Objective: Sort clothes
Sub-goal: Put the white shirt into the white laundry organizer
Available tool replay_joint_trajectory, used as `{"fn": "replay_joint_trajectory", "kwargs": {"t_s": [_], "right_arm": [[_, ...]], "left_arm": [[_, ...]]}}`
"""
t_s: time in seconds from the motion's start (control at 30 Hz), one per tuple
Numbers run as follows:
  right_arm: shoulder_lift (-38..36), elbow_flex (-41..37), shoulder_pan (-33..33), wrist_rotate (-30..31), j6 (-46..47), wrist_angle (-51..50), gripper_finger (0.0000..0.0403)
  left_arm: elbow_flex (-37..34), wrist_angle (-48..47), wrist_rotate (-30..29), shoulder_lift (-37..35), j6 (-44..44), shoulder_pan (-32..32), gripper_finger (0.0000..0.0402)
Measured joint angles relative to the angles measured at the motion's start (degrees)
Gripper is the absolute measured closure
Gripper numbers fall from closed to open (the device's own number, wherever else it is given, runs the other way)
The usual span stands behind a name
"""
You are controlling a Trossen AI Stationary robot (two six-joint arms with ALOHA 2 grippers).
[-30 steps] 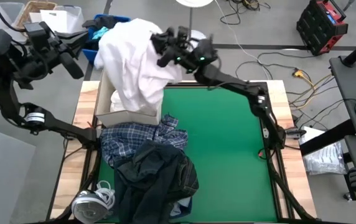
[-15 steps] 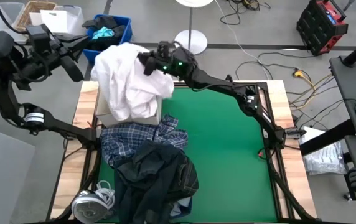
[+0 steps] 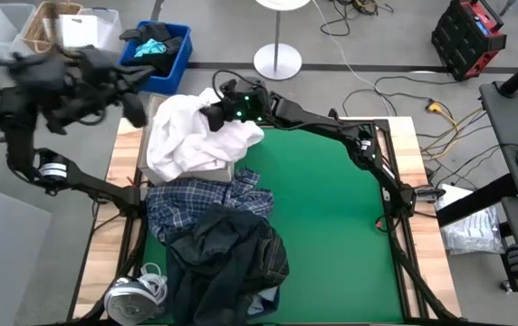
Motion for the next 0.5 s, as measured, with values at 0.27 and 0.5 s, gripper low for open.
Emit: {"fn": "replay_joint_trajectory", "kwargs": {"t_s": [0.27,0.5], "right_arm": [[-3.97,-0.02,-0.71,-2.77,-7.30,-11.26,0.0165],[-11.48,0.00,-1.99,-1.78,-15.82,-24.61,0.0082]], "left_arm": [[-7.44,-4.43,-1.33,3.27,-2.67,0.30,0.0402],[-12.19,-5.61,1.49,7.87,-3.20,3.62,0.0370]]}}
